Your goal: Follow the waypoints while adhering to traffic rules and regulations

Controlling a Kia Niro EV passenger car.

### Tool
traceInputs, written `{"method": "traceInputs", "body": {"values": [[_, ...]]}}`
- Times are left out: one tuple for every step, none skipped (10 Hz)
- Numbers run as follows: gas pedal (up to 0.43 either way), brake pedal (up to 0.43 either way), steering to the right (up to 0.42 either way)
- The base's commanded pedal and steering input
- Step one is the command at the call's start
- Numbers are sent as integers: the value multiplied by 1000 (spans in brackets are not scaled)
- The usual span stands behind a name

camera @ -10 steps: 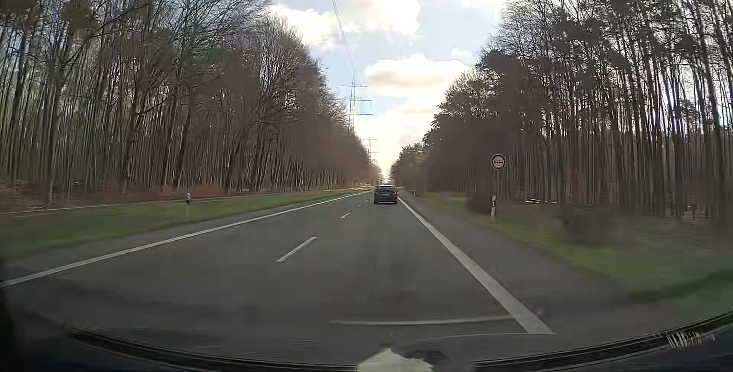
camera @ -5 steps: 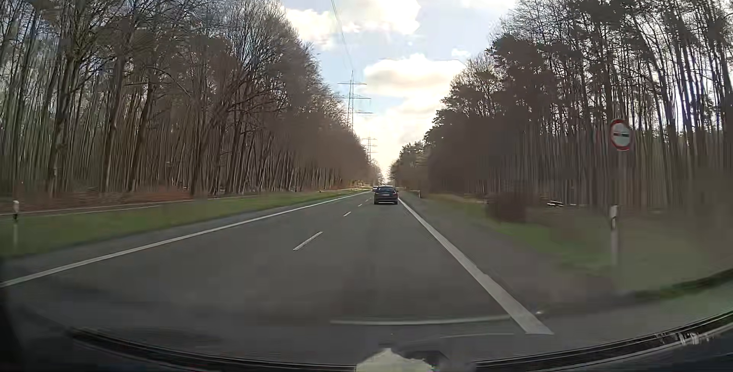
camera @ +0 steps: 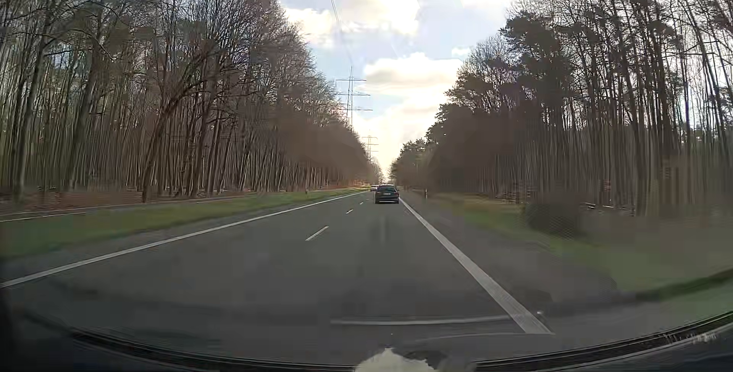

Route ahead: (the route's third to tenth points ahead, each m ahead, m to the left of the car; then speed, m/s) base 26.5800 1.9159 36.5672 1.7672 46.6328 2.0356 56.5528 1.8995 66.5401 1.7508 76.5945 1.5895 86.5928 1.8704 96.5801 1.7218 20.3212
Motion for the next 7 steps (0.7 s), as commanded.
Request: {"method": "traceInputs", "body": {"values": [[169, 0, 0], [169, 0, 0], [177, 0, 0], [177, 0, 0], [177, 0, 0], [177, 0, 0], [177, 0, 0]]}}
